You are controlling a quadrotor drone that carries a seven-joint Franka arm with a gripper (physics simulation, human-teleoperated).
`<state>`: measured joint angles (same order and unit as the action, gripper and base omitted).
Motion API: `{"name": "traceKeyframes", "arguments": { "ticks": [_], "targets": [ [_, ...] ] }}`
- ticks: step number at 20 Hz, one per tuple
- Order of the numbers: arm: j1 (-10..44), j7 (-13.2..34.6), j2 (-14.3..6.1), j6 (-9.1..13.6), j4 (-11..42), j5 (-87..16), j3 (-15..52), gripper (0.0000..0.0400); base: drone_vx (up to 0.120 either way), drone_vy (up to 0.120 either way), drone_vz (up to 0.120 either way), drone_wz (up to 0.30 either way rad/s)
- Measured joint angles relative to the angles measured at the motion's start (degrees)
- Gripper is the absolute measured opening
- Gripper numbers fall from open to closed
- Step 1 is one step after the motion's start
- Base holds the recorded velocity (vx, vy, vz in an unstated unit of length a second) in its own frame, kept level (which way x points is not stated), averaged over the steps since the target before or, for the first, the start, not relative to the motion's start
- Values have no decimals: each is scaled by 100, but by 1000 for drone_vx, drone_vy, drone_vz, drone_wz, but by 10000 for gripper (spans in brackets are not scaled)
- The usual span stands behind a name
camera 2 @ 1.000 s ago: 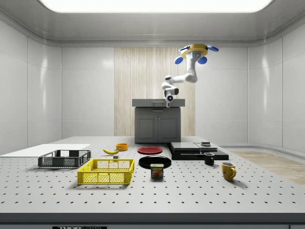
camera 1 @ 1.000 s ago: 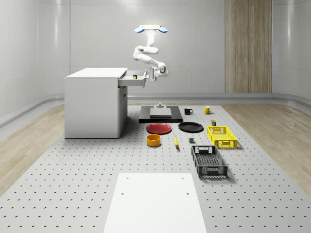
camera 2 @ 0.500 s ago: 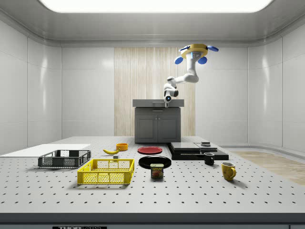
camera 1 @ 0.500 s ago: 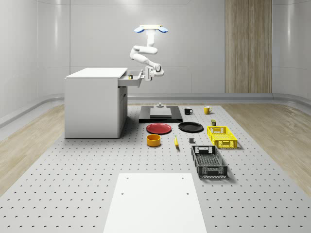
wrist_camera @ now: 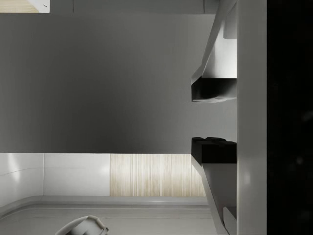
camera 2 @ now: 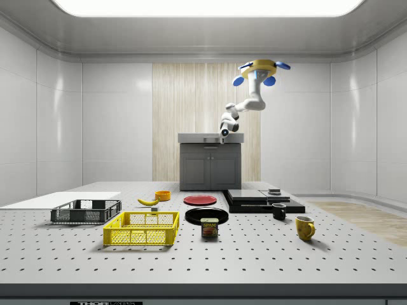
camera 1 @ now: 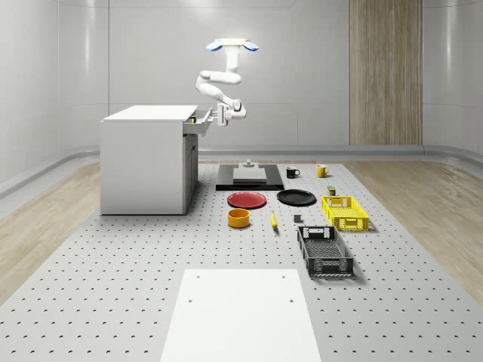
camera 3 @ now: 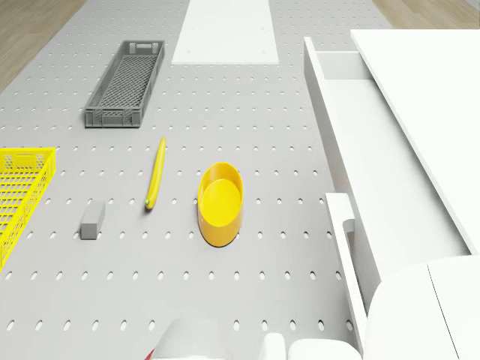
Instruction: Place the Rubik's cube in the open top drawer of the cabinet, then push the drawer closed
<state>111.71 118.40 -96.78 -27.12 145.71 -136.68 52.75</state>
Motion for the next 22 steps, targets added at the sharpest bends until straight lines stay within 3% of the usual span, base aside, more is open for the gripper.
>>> {"name": "traceKeyframes", "arguments": {
  "ticks": [6,20,22],
  "targets": [
    [-538,-596,-31,-139,150,-889,-149,105,0,-20,0,0],
    [-1013,-1176,8,-258,244,-1724,-264,105,0,120,0,0],
    [-1029,-1199,16,-257,247,-1757,-267,105,0,0,0,0]
  ]
}}
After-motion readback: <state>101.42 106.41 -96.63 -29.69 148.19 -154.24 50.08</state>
